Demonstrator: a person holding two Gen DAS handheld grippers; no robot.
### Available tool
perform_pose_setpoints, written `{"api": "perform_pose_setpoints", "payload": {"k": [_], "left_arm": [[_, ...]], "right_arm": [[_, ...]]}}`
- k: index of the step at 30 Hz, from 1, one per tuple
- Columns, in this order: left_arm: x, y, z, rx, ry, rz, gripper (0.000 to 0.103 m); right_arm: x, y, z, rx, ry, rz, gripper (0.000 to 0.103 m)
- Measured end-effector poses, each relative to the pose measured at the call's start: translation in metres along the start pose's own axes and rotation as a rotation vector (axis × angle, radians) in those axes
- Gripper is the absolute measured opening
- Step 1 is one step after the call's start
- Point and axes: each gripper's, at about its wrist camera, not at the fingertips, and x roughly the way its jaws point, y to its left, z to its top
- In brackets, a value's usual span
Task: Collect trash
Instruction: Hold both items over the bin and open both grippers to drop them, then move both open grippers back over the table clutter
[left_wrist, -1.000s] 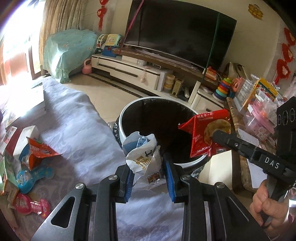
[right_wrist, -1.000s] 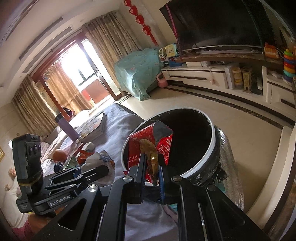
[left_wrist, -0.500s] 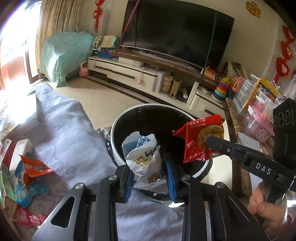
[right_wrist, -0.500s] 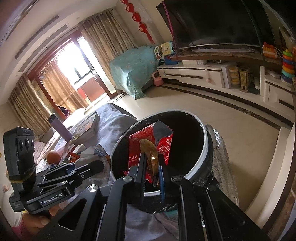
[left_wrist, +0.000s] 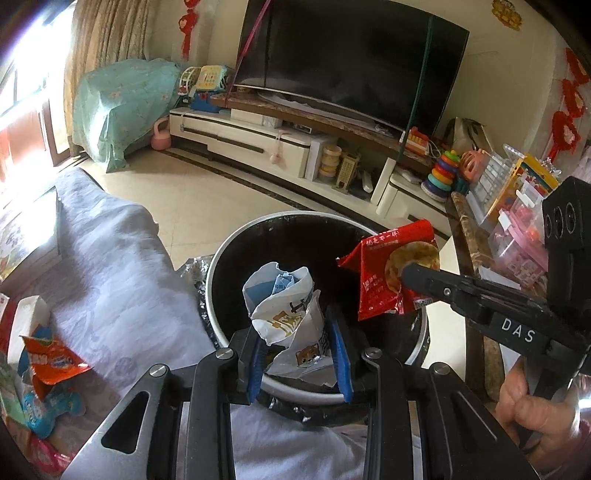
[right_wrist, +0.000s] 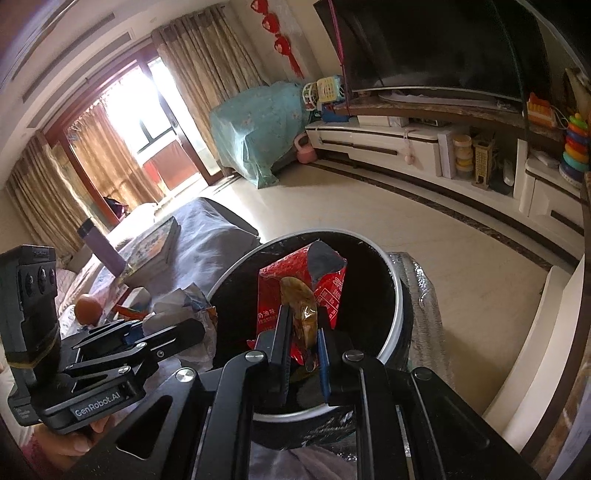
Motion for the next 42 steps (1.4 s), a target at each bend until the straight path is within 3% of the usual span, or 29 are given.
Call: {"api": "perform_pose_setpoints", "payload": {"k": [14, 20, 24, 32, 42], "left_arm": [[0.017, 0.004, 0.008, -0.001, 0.014, -0.006, 0.031], [0.021, 0.004, 0.012, -0.004, 0.004, 0.006, 0.043], [0.018, 0.004, 0.009, -0.01, -0.003, 0.008, 0.054], [-0.003, 0.014, -0.011, -0.052, -0.02, 0.007, 0.061], [-0.064, 0.035, -0.071, -0.135, -0.079, 0.044, 0.066]], "right_arm": [[0.014, -0.004, 0.005, -0.01, 0.036, -0.027, 0.016], [0.017, -0.007, 0.008, 0.003, 0.047, -0.029, 0.019], [0.015, -0.01, 0.01, 0.023, 0.039, -0.024, 0.047], [0.0, 0.0, 0.002, 0.029, 0.001, 0.003, 0.056], [-0.021, 0.057, -0.029, -0.041, -0.065, 0.075, 0.084]]}}
